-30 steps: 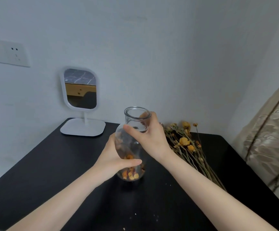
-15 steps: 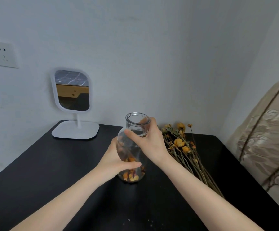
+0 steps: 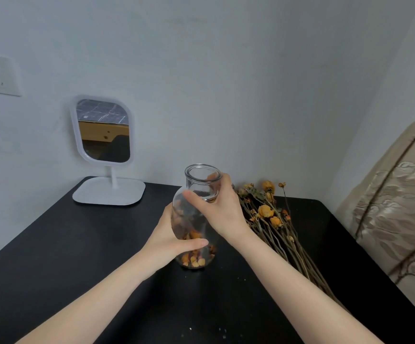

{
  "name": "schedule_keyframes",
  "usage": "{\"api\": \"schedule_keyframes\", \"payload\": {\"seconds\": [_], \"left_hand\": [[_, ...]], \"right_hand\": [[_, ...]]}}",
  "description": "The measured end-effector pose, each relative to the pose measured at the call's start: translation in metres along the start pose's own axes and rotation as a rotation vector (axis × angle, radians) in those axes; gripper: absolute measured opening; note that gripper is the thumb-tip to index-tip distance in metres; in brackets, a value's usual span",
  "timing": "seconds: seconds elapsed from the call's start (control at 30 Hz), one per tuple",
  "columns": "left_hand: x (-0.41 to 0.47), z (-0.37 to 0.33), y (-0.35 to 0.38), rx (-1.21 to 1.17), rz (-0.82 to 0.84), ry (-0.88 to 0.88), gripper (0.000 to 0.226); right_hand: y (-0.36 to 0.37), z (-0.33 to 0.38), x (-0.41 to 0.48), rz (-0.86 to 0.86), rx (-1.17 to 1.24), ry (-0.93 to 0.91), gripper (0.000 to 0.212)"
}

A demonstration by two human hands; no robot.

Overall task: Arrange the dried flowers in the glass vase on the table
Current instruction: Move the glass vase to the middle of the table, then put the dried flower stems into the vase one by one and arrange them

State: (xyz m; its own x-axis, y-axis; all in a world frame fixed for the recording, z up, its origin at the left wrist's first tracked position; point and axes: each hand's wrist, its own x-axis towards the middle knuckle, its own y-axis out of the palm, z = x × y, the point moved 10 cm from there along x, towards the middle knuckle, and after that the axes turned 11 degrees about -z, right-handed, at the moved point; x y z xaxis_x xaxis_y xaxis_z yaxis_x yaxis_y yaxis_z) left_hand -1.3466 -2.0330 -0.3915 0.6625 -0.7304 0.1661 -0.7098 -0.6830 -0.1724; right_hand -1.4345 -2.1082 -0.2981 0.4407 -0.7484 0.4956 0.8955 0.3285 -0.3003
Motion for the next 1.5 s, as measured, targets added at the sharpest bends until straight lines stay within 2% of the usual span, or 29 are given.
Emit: {"api": "schedule_keyframes", "payload": {"seconds": [0.17, 0.27, 0.33, 0.43, 0.5, 0.53, 0.67, 0.8, 0.93, 1.07, 1.2, 1.4, 1.5], "left_hand": [[-0.009, 0.001, -0.009, -0.041, -0.07, -0.006, 0.092], [-0.024, -0.001, -0.026, -0.09, -0.181, -0.02, 0.091], [-0.042, -0.01, -0.041, -0.177, -0.297, 0.004, 0.075], [-0.069, -0.032, -0.045, -0.22, -0.372, 0.091, 0.044], [-0.08, -0.044, -0.023, -0.201, -0.273, 0.131, 0.02], [-0.083, -0.047, -0.007, -0.182, -0.199, 0.136, 0.014], [-0.082, -0.048, 0.064, -0.049, 0.049, 0.095, 0.014], [-0.051, -0.026, 0.126, 0.082, 0.132, -0.06, 0.001], [-0.016, -0.008, 0.158, 0.151, 0.067, -0.167, 0.007], [0.008, 0.005, 0.167, 0.27, -0.016, -0.203, 0.028], [0.017, 0.019, 0.174, 0.256, -0.042, -0.303, 0.032], [0.018, 0.026, 0.173, 0.32, -0.047, -0.347, 0.02], [0.02, 0.025, 0.168, 0.304, -0.064, -0.355, 0.023]], "right_hand": [[-0.003, -0.005, 0.0, 0.054, 0.01, 0.039, 0.063], [-0.016, -0.012, -0.004, 0.077, 0.013, 0.05, 0.07], [-0.034, -0.018, -0.007, 0.068, 0.019, 0.061, 0.064], [-0.076, -0.034, -0.007, -0.009, -0.014, 0.09, 0.033], [-0.109, -0.051, -0.003, -0.075, -0.105, 0.124, 0.011], [-0.124, -0.061, -0.001, -0.099, -0.152, 0.151, 0.005], [-0.165, -0.106, -0.001, -0.086, -0.348, 0.279, 0.005], [-0.182, -0.135, -0.006, -0.015, -0.503, 0.352, 0.005], [-0.184, -0.149, -0.006, 0.029, -0.604, 0.356, 0.007], [-0.175, -0.157, -0.004, 0.097, -0.672, 0.338, 0.011], [-0.167, -0.161, -0.001, 0.108, -0.693, 0.305, 0.012], [-0.163, -0.169, 0.001, 0.1, -0.757, 0.292, 0.016], [-0.163, -0.172, 0.002, 0.099, -0.779, 0.295, 0.018]]}}
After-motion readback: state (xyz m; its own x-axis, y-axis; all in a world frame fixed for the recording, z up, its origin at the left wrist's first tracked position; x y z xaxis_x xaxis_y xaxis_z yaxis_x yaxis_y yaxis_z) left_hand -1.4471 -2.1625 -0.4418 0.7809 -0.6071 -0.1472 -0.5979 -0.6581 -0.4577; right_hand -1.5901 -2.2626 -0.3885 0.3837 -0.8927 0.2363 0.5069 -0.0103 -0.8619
